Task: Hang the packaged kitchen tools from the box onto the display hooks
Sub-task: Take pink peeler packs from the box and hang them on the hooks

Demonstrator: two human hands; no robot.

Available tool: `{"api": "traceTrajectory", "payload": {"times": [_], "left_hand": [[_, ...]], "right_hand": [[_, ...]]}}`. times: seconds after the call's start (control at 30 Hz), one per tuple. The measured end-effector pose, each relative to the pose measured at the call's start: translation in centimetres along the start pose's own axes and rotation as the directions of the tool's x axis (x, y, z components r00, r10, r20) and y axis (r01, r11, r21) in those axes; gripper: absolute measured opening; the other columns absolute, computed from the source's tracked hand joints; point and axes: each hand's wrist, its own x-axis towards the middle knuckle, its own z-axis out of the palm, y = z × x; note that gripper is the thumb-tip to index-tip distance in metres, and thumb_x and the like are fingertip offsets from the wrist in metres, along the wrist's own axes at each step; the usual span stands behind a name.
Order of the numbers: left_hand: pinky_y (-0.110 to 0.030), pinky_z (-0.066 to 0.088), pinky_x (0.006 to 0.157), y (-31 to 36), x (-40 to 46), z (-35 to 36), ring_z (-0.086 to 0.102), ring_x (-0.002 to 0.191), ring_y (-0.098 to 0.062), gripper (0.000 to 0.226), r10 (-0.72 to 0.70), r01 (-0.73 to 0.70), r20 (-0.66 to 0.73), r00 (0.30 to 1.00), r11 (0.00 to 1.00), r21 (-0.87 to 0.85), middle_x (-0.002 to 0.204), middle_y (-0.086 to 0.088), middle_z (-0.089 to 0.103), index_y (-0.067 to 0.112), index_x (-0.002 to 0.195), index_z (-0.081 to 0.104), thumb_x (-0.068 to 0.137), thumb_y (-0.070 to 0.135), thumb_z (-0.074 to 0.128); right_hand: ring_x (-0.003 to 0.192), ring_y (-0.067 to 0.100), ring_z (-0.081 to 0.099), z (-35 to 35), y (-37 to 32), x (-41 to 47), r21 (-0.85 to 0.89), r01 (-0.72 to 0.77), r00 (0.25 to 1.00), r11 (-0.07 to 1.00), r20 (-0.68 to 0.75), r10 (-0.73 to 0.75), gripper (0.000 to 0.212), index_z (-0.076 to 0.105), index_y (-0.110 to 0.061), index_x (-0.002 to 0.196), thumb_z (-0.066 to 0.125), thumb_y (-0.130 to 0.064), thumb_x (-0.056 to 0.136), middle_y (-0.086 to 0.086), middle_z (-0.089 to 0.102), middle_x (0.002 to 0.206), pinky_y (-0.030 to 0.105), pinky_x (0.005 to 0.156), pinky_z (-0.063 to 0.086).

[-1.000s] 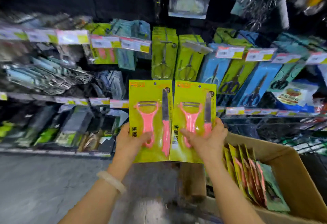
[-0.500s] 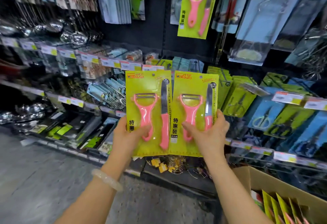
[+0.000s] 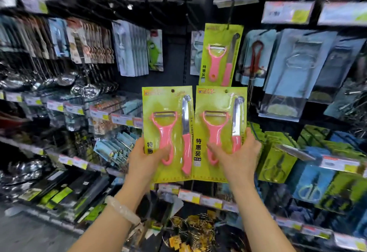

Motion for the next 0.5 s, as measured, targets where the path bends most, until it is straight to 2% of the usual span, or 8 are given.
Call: {"api": "traceTrajectory", "payload": {"times": [0.03, 0.13, 0.2, 0.23, 0.3, 0.33, 0.37, 0.5], "left_hand": [[-0.056, 0.041, 0.101, 0.2, 1.2, 0.4, 0.057, 0.116, -0.032, 0.096, 0.008, -0.008, 0.013, 1.000, 1.000, -0.005, 0.123, -0.009, 0.062, 0.013, 0.123, 0.054, 0.043, 0.058, 0.085], [-0.054, 0.039, 0.104, 1.7, 3.7, 1.9, 0.055, 0.119, -0.024, 0.103, 0.037, -0.035, 0.045, 0.998, 0.998, -0.047, 0.129, 0.000, 0.059, 0.016, 0.130, 0.050, 0.042, 0.057, 0.087], [-0.048, 0.039, 0.104, 2.4, 5.3, 2.8, 0.054, 0.117, -0.020, 0.091, 0.044, -0.040, 0.059, 0.997, 0.997, -0.068, 0.126, 0.003, 0.059, 0.013, 0.128, 0.050, 0.051, 0.046, 0.085], [-0.041, 0.046, 0.097, 2.4, 6.3, 3.1, 0.058, 0.111, -0.020, 0.077, 0.048, -0.043, 0.059, 0.997, 0.995, -0.085, 0.121, 0.001, 0.062, 0.012, 0.124, 0.053, 0.057, 0.037, 0.083], [-0.025, 0.055, 0.070, 2.8, 7.9, 4.0, 0.065, 0.092, -0.019, 0.048, 0.068, -0.060, 0.065, 0.996, 0.991, -0.117, 0.104, -0.002, 0.069, 0.013, 0.111, 0.058, 0.068, 0.018, 0.078], [-0.026, 0.055, 0.062, 3.0, 8.6, 4.3, 0.066, 0.087, -0.021, 0.038, 0.086, -0.076, 0.070, 0.994, 0.988, -0.131, 0.098, -0.003, 0.070, 0.014, 0.106, 0.060, 0.071, 0.010, 0.075], [-0.031, 0.056, 0.062, 3.1, 9.5, 4.5, 0.067, 0.085, -0.024, 0.034, 0.100, -0.090, 0.067, 0.993, 0.986, -0.140, 0.095, -0.004, 0.071, 0.014, 0.104, 0.061, 0.073, 0.006, 0.074], [-0.053, 0.055, 0.078, 4.2, 12.7, 5.1, 0.068, 0.089, -0.031, 0.034, 0.132, -0.119, 0.080, 0.988, 0.982, -0.149, 0.097, -0.009, 0.072, 0.016, 0.101, 0.063, 0.071, 0.009, 0.078]], "right_hand": [[0.120, 0.014, 0.036, 0.1, -0.2, 1.0, 0.005, 0.006, 1.000, 1.000, -0.008, -0.006, 0.115, 0.014, -0.021, 0.150, 0.085, -0.039, 0.061, 0.002, 0.024, 0.141, 0.033, 0.105, 0.031], [0.117, 0.011, 0.035, 0.3, -0.8, 3.7, 0.014, 0.043, 0.999, 0.999, -0.035, -0.042, 0.115, 0.013, -0.022, 0.150, 0.084, -0.041, 0.061, -0.001, 0.023, 0.142, 0.035, 0.105, 0.032], [0.122, 0.014, 0.035, 0.6, -1.1, 5.5, 0.014, 0.064, 0.997, 0.998, -0.054, -0.064, 0.115, 0.013, -0.024, 0.150, 0.084, -0.042, 0.062, -0.002, 0.023, 0.141, 0.035, 0.104, 0.032], [0.123, 0.013, 0.034, 0.7, -1.3, 6.4, 0.018, 0.078, 0.995, 0.997, -0.059, -0.077, 0.115, 0.012, -0.025, 0.150, 0.084, -0.042, 0.062, -0.003, 0.023, 0.141, 0.034, 0.104, 0.031], [0.115, 0.006, 0.030, 0.9, -1.7, 7.9, 0.027, 0.110, 0.992, 0.994, -0.066, -0.108, 0.115, 0.010, -0.027, 0.150, 0.084, -0.043, 0.063, -0.005, 0.022, 0.141, 0.029, 0.101, 0.029], [0.111, 0.004, 0.027, 1.0, -2.0, 8.7, 0.027, 0.128, 0.989, 0.991, -0.074, -0.125, 0.115, 0.010, -0.027, 0.150, 0.083, -0.043, 0.063, -0.006, 0.022, 0.140, 0.027, 0.098, 0.028], [0.109, 0.003, 0.026, 1.0, -2.4, 9.4, 0.024, 0.142, 0.987, 0.990, -0.084, -0.139, 0.115, 0.009, -0.028, 0.150, 0.083, -0.043, 0.064, -0.006, 0.022, 0.139, 0.025, 0.095, 0.027], [0.108, 0.003, 0.028, 1.4, -4.2, 11.7, 0.037, 0.178, 0.978, 0.983, -0.116, -0.173, 0.113, 0.010, -0.032, 0.149, 0.083, -0.042, 0.064, -0.015, 0.018, 0.119, 0.023, 0.094, 0.024]]}}
